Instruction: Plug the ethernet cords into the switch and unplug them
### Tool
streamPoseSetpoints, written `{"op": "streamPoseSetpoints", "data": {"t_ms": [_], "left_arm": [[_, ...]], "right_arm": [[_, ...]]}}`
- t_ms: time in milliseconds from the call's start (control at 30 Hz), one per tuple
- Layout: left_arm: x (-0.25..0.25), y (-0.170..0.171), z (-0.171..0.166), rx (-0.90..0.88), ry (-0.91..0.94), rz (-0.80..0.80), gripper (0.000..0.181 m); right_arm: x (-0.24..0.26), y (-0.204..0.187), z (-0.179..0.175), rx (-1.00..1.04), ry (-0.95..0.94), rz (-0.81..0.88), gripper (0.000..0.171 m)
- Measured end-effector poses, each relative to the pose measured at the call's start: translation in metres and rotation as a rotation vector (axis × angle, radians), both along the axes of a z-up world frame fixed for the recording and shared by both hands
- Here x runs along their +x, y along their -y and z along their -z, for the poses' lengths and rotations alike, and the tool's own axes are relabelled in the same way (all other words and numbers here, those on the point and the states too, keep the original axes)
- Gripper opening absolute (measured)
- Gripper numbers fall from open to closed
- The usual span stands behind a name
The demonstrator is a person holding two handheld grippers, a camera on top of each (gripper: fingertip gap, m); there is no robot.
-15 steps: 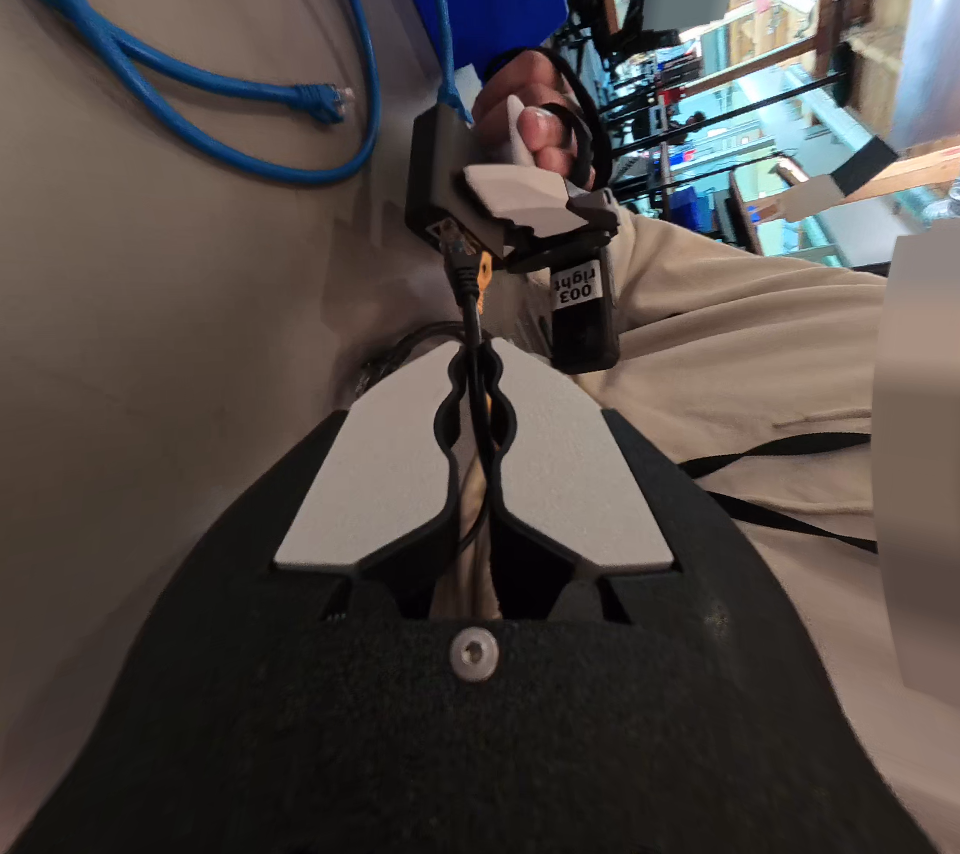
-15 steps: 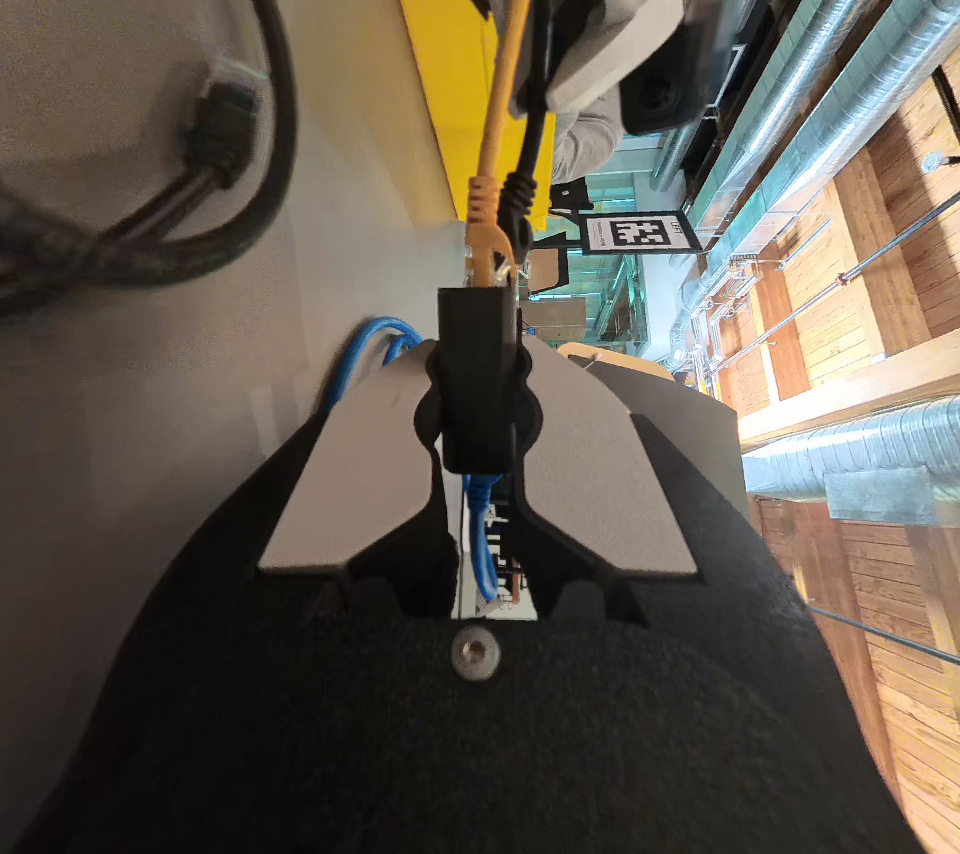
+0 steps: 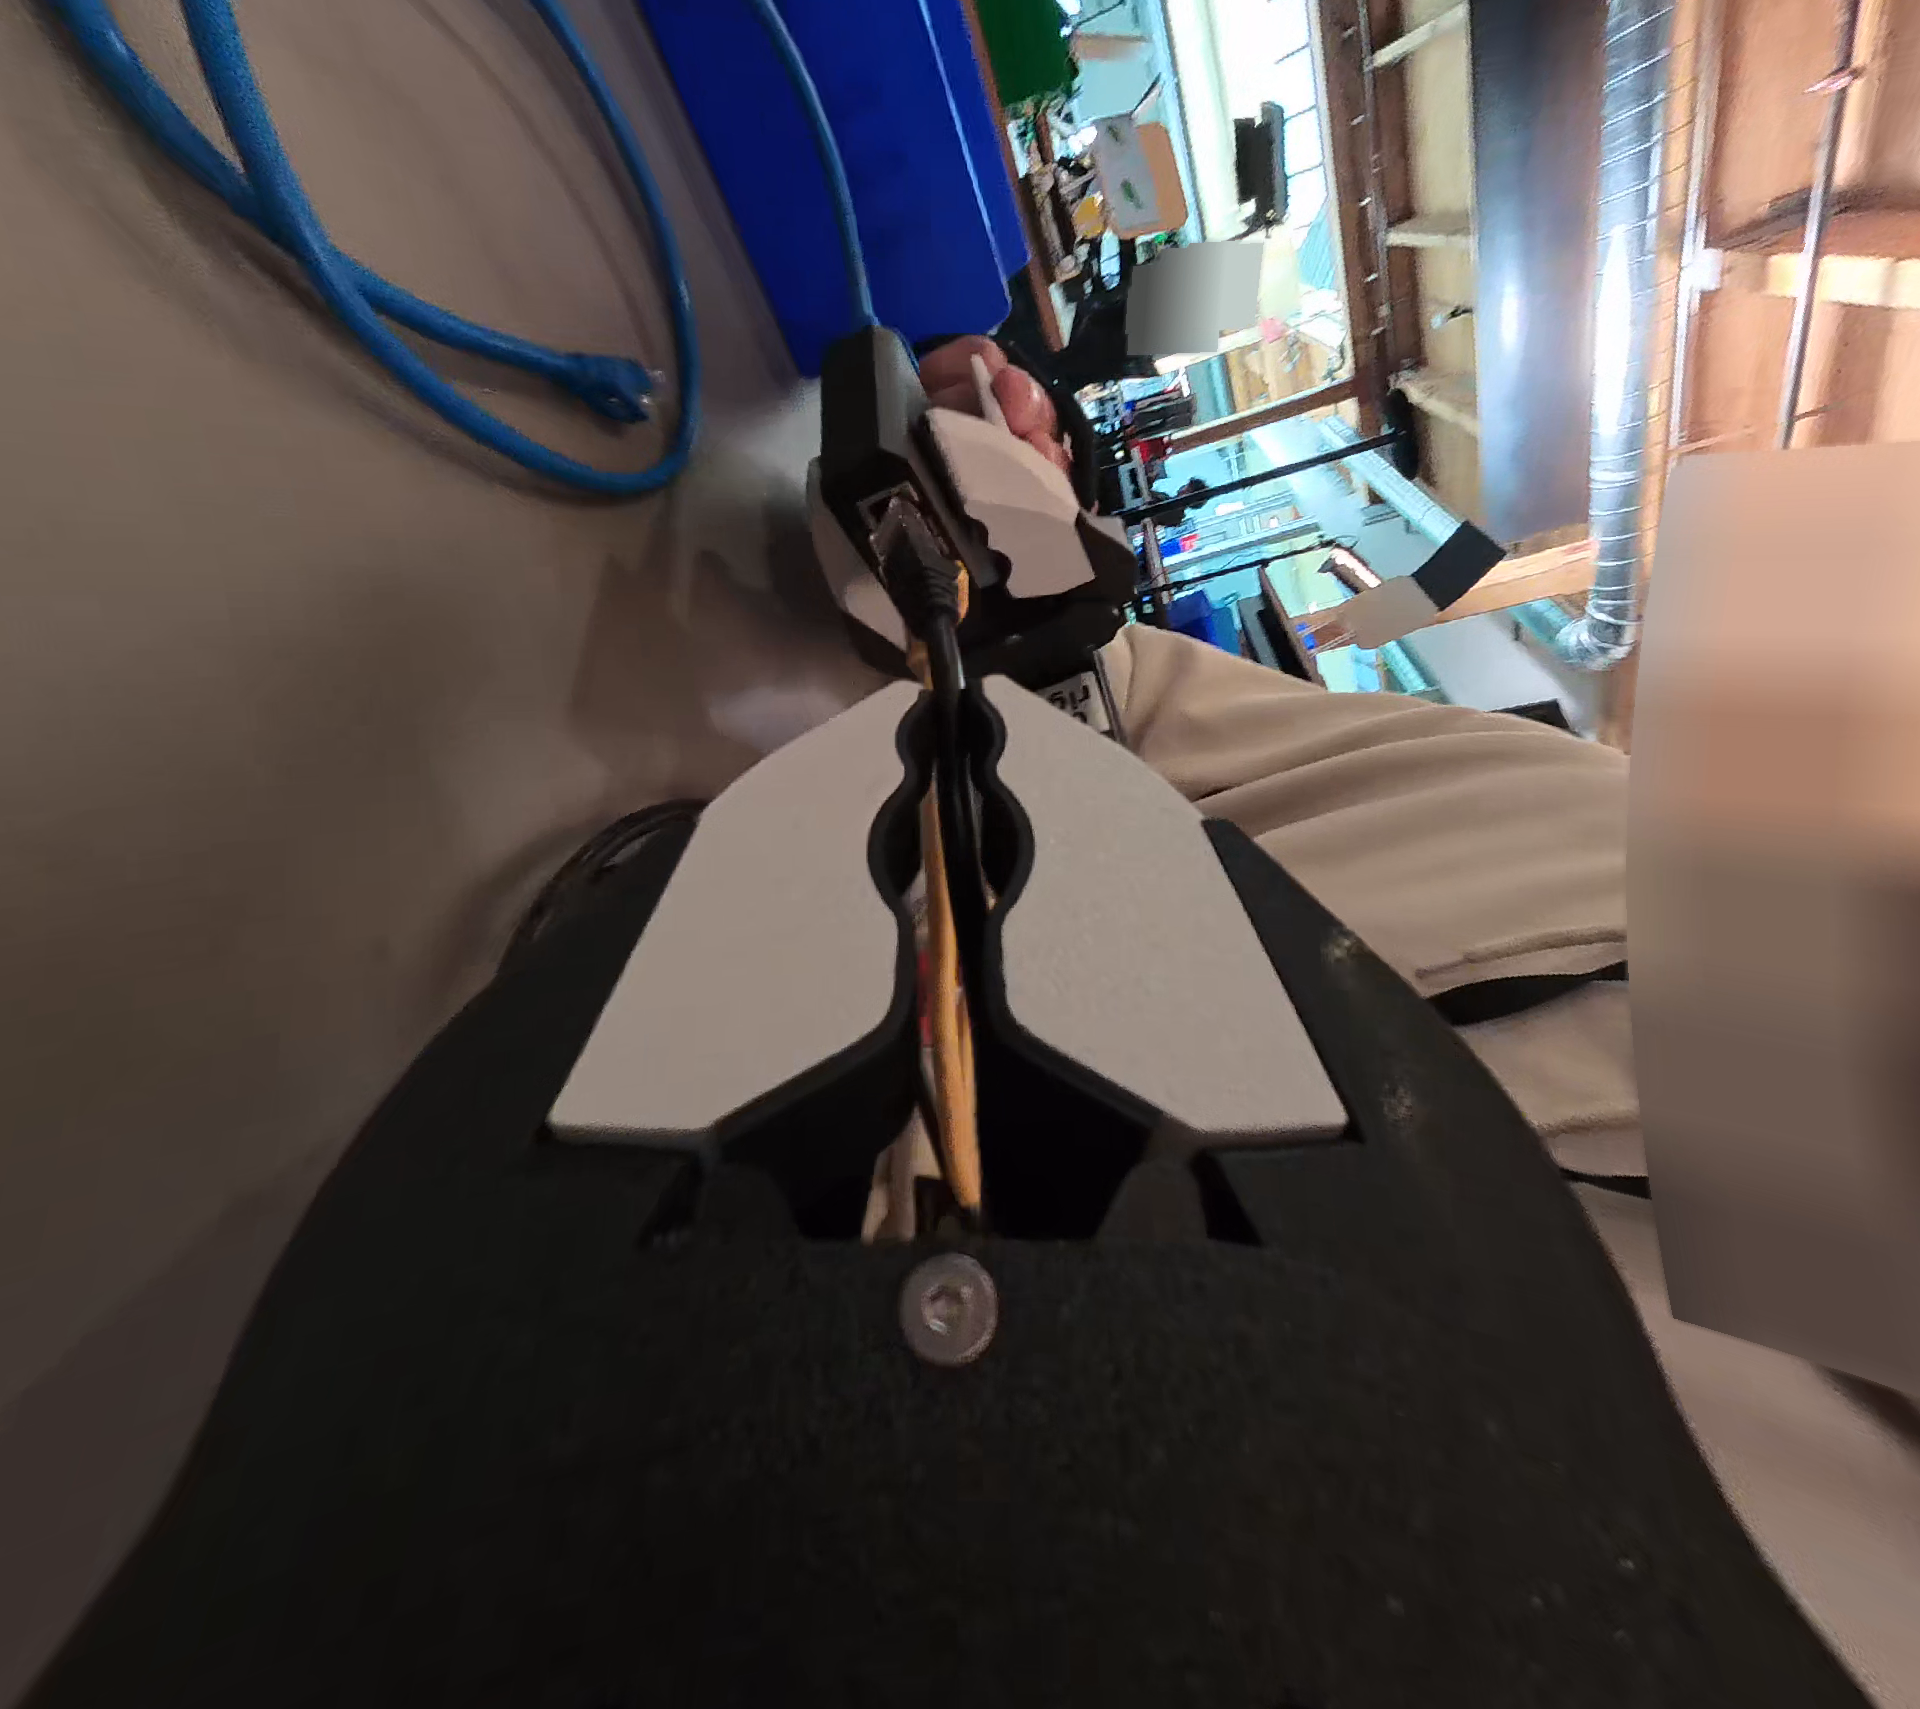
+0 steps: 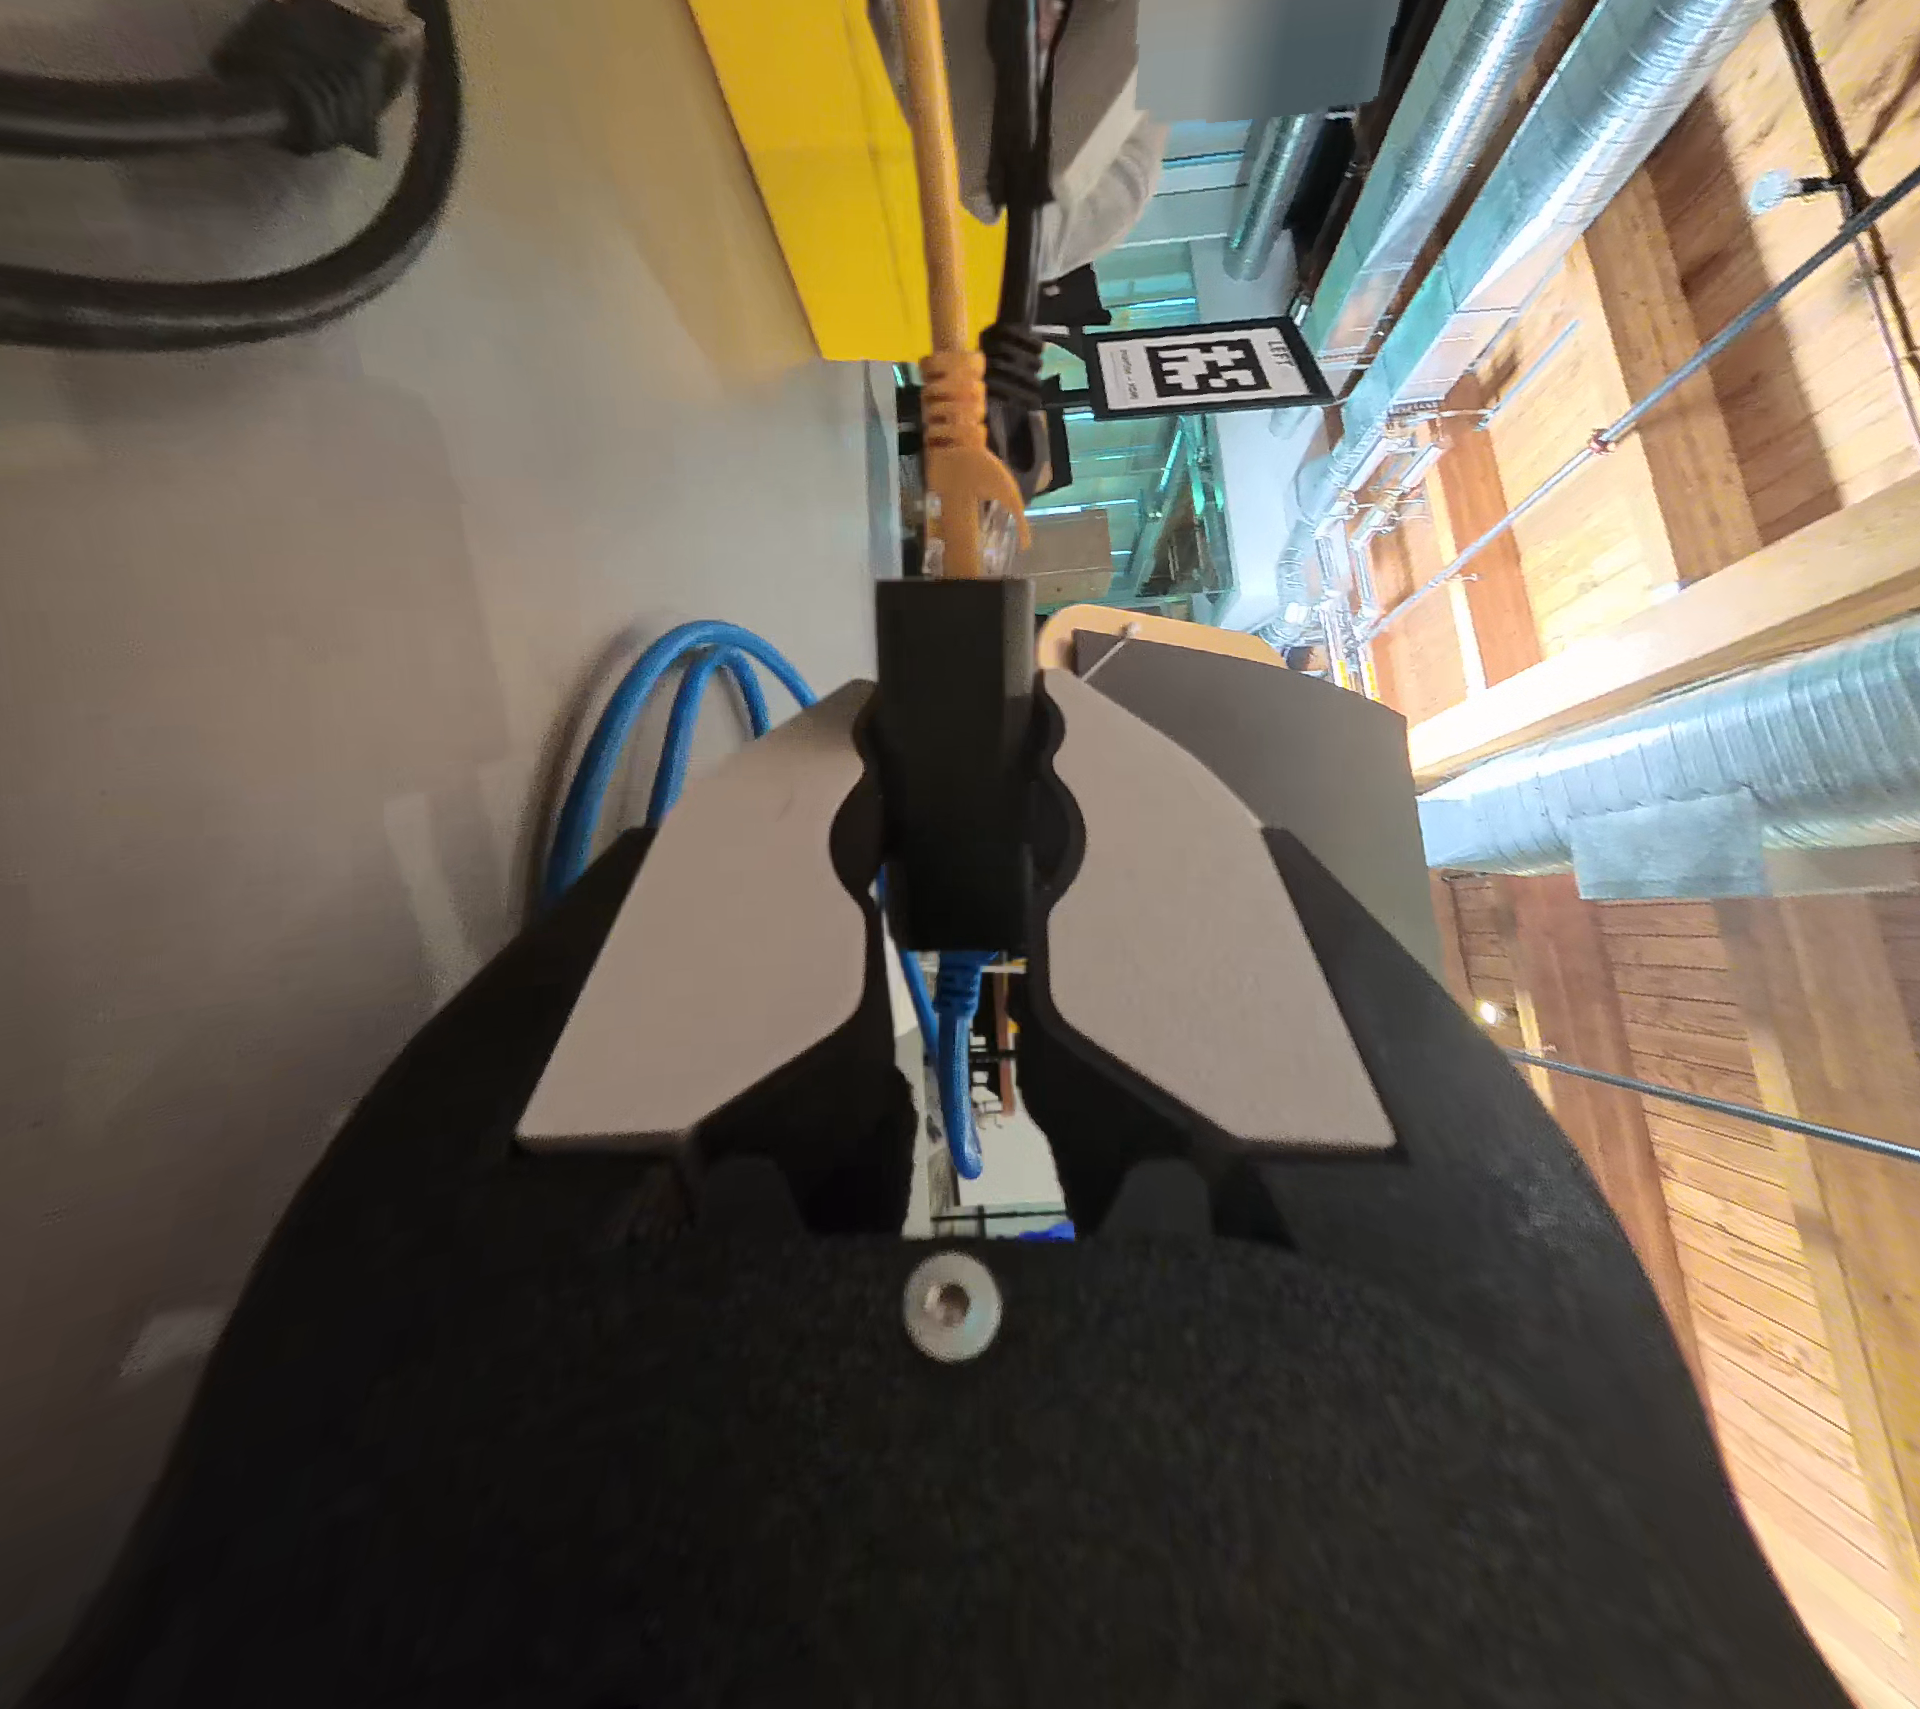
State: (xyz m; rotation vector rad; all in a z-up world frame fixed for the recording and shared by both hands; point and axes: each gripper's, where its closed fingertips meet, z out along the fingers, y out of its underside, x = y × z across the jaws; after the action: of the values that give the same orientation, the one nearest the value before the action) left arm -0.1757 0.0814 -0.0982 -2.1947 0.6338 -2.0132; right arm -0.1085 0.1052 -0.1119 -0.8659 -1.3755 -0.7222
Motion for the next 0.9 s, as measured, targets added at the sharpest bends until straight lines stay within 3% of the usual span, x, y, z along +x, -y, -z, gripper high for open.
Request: {"op": "streamPoseSetpoints", "data": {"t_ms": [200, 433, 667, 900], "left_arm": [[0.010, 0.004, -0.002, 0.072, -0.017, -0.005, 0.005], [0.010, -0.009, 0.027, 0.577, -0.303, -0.016, 0.009], [0.004, -0.012, 0.071, 1.116, -0.622, 0.166, 0.017], [-0.001, -0.022, 0.095, 1.203, -0.786, 0.250, 0.017]], "right_arm": [[0.011, -0.006, -0.009, -0.027, -0.081, 0.017, 0.024], [0.011, -0.010, 0.000, -0.100, -0.077, 0.013, 0.024], [0.009, -0.008, 0.003, -0.125, -0.072, -0.006, 0.024], [0.008, -0.006, 0.005, -0.135, -0.064, -0.015, 0.024]]}}
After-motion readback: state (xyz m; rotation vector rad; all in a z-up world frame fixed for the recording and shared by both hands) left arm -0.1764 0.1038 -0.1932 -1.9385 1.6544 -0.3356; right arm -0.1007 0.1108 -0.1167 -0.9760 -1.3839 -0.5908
